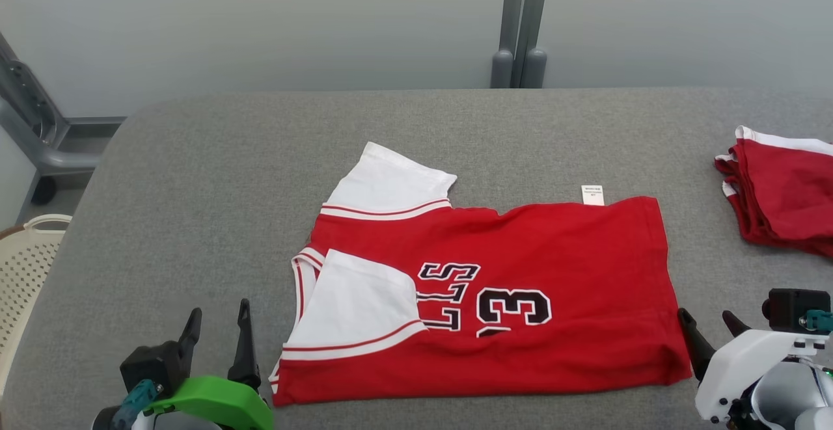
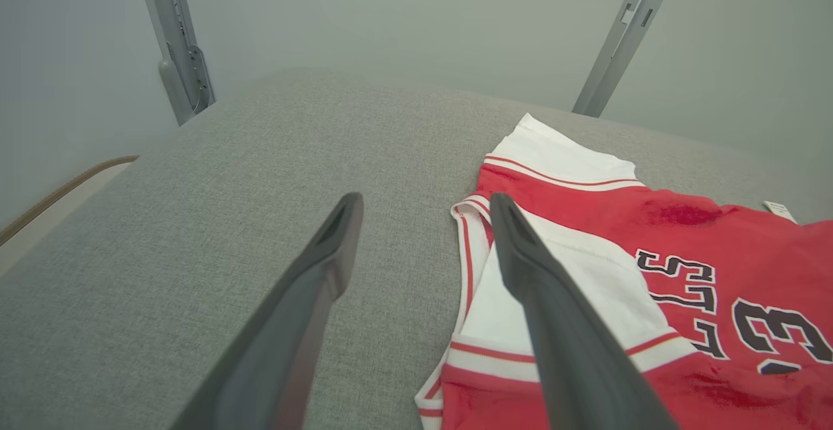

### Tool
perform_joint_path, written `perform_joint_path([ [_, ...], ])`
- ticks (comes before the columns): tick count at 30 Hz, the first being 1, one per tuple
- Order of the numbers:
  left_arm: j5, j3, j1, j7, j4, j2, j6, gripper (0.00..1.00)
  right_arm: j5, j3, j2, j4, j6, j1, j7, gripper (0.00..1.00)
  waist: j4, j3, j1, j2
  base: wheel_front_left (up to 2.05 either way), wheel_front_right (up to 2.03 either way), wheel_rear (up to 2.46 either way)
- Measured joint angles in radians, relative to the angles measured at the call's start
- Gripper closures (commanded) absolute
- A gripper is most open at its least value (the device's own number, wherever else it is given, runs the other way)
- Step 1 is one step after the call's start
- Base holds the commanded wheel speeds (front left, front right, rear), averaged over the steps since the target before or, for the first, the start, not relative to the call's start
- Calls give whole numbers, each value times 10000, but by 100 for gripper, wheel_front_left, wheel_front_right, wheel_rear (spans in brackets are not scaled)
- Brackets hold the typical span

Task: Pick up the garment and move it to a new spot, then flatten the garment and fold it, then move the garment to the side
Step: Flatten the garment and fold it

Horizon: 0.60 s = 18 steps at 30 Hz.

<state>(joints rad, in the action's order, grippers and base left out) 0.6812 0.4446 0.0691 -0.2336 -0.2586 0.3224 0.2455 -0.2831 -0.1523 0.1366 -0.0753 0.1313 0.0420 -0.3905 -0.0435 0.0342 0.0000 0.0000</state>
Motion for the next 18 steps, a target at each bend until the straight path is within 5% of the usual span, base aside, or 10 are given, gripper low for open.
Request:
perform_joint_path([
  [12,-545,-1103,-172,-272,612,-545,370,0,-92,128,-825,-176,-4,-69,2406,0,41,572,0,0,0,0,0],
  [18,-1043,-1948,-532,-284,1252,-1009,-291,0,-1093,650,-855,-619,-6,-167,3708,0,141,719,0,0,0,0,0],
])
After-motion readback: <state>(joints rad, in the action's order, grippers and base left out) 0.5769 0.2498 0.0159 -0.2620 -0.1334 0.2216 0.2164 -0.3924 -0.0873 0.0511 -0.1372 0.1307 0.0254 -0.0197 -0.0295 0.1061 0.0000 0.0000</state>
